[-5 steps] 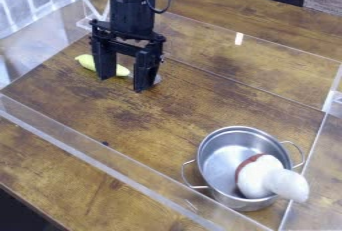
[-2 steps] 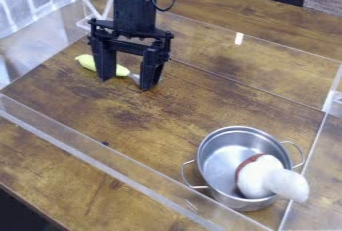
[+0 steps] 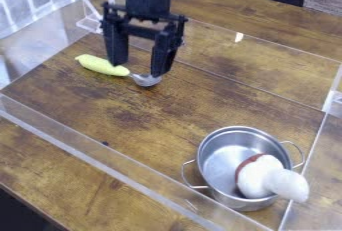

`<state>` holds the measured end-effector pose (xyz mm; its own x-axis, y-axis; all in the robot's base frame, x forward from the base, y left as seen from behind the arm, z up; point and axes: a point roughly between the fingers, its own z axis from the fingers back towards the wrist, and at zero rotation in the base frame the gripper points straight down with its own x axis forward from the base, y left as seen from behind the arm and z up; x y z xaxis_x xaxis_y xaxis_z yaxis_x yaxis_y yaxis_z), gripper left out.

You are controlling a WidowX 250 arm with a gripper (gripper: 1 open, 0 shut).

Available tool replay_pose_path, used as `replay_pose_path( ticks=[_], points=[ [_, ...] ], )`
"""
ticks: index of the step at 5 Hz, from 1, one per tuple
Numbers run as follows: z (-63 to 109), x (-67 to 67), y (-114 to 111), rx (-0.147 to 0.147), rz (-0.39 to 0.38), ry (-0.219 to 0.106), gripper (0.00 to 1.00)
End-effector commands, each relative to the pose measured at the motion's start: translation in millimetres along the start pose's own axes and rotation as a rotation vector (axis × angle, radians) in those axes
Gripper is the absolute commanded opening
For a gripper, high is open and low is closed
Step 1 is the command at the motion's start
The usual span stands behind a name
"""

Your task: Put the mushroom in the silver pot

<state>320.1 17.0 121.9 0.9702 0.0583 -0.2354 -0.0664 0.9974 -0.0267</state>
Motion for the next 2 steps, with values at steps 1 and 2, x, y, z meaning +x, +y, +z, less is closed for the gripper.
replay_pose_path(
  ticks=[1,2],
  points=[
    [39.8,-5.2,-7.9,0.034,-0.131,-0.107,1.00],
    [43.6,5.2,-14.2,0.052,-0.199,-0.134,1.00]
  ],
)
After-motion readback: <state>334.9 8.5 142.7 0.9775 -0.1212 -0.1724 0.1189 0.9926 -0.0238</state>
